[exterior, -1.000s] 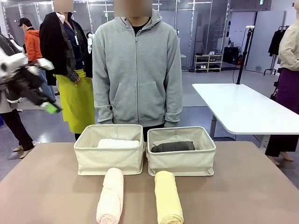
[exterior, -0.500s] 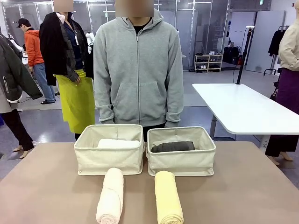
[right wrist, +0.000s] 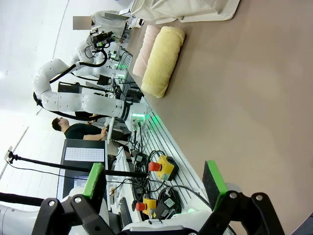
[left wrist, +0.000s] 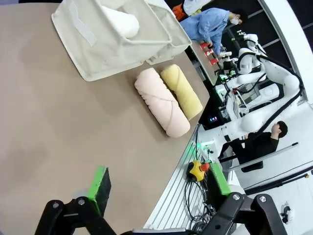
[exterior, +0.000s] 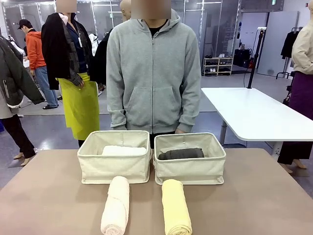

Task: Divide the towels into two baskets.
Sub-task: Pick up one hotel-folded towel from the bottom of the table and place it in the Fabric basket indicated by the person.

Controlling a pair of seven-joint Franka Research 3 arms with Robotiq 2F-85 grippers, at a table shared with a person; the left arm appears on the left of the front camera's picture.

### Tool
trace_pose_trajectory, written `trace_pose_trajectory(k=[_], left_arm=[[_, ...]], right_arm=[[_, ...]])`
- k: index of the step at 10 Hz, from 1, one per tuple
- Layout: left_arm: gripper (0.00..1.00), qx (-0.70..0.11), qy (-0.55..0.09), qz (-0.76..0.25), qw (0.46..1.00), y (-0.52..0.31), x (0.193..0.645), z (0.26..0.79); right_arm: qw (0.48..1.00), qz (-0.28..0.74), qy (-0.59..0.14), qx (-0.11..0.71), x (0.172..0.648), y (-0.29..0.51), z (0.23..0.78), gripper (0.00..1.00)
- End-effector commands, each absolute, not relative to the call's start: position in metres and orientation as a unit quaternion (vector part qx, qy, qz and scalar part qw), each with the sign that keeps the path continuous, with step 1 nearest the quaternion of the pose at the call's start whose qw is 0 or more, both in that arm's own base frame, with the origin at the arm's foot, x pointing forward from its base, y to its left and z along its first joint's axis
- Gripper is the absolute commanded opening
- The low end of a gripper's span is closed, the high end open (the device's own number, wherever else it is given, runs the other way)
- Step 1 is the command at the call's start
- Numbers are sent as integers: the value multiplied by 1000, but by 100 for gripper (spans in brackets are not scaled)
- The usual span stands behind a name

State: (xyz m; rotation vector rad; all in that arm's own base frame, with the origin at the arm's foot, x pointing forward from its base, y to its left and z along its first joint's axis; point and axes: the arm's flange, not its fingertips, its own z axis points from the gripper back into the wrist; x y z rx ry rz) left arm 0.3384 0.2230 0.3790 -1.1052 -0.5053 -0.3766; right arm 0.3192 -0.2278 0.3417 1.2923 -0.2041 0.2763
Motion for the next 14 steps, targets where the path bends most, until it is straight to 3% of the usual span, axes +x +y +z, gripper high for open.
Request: trace_pose_trajectory(k=[1,7,10,14], left_arm=[[100,-517,-232,-179,804,224,331,383],[100,-517,-232,-179,804,224,331,383],[100,-517,-232,-179,804,224,331,383],[100,-517,-232,-179,804,224,331,383]], right_arm=[[784,132,-102,598,318,-226,343,100],[785,128,-95,599,319,-228,342,100],[855,165,31,490,344,-141,383,100],[896,173,87,400,394,-23,414,100]])
